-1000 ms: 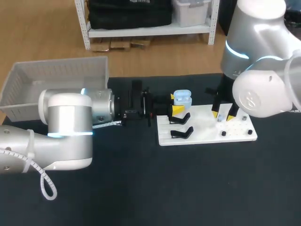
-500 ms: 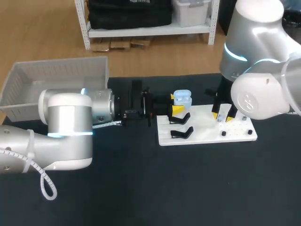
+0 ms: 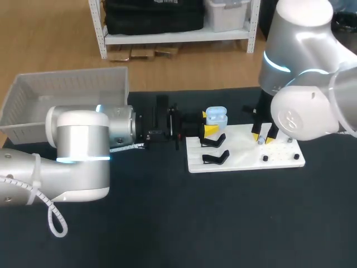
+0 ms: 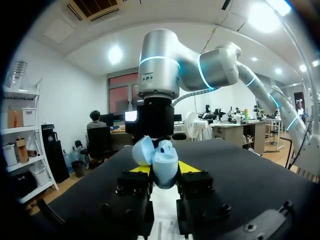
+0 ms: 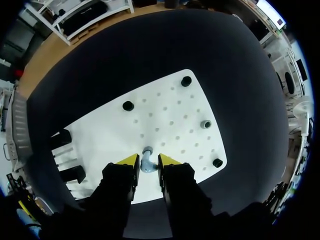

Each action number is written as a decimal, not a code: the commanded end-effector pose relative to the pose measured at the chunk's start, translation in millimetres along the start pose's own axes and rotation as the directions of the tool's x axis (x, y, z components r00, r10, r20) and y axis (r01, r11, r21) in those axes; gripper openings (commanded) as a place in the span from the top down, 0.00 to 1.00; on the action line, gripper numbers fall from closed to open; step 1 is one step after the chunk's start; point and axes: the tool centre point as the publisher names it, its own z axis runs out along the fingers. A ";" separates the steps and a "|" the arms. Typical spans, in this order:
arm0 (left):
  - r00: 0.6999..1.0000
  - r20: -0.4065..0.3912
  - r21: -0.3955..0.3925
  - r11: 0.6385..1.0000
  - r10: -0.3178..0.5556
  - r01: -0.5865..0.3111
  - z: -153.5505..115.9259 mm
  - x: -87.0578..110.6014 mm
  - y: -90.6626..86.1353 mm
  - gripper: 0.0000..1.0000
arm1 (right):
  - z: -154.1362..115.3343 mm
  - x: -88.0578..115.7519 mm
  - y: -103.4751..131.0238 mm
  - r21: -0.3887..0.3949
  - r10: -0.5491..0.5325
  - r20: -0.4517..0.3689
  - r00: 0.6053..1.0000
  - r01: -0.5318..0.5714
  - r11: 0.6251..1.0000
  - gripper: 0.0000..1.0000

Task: Pick up each earbud case from the left stands, insert the matching earbuds, close the lid, and place the case in the box.

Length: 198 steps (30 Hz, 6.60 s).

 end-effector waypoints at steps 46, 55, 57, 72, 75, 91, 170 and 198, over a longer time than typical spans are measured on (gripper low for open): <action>1.000 0.003 -0.008 1.000 0.003 -0.003 0.7 1.0 -1.6 1.00 | -161.5 14.6 21.4 -0.027 -0.015 0.042 0.999 0.016 0.999 1.00; 1.000 0.003 -0.008 1.000 0.003 -0.003 0.7 1.0 -1.6 1.00 | -182.1 44.4 51.1 0.030 -0.139 0.046 0.989 0.138 0.990 1.00; 1.000 0.003 -0.008 1.000 0.003 -0.003 0.7 1.0 -1.6 1.00 | -182.1 44.4 51.1 0.030 -0.139 0.046 0.989 0.138 0.990 1.00; 1.000 0.003 -0.008 1.000 0.003 -0.003 0.7 1.0 -1.6 1.00 | -182.1 44.4 51.1 0.030 -0.139 0.046 0.989 0.138 0.990 1.00; 1.000 0.003 -0.008 1.000 0.003 -0.003 0.7 1.0 -1.6 1.00 | -181.3 47.6 56.1 0.002 -0.173 0.023 0.985 0.173 0.985 1.00; 1.000 0.003 -0.008 1.000 0.003 -0.003 0.7 1.0 -1.6 1.00 | -163.7 78.9 109.5 0.077 -0.491 0.039 0.870 0.488 0.870 1.00; 1.000 0.003 -0.008 1.000 0.003 -0.003 0.7 1.0 -1.6 1.00 | -127.4 74.4 120.0 0.028 -0.626 -0.080 0.776 0.629 0.777 1.00; 1.000 0.003 -0.008 1.000 0.003 -0.003 0.7 1.0 -1.6 1.00 | -119.3 70.5 120.4 0.047 -0.632 -0.093 0.769 0.638 0.769 0.58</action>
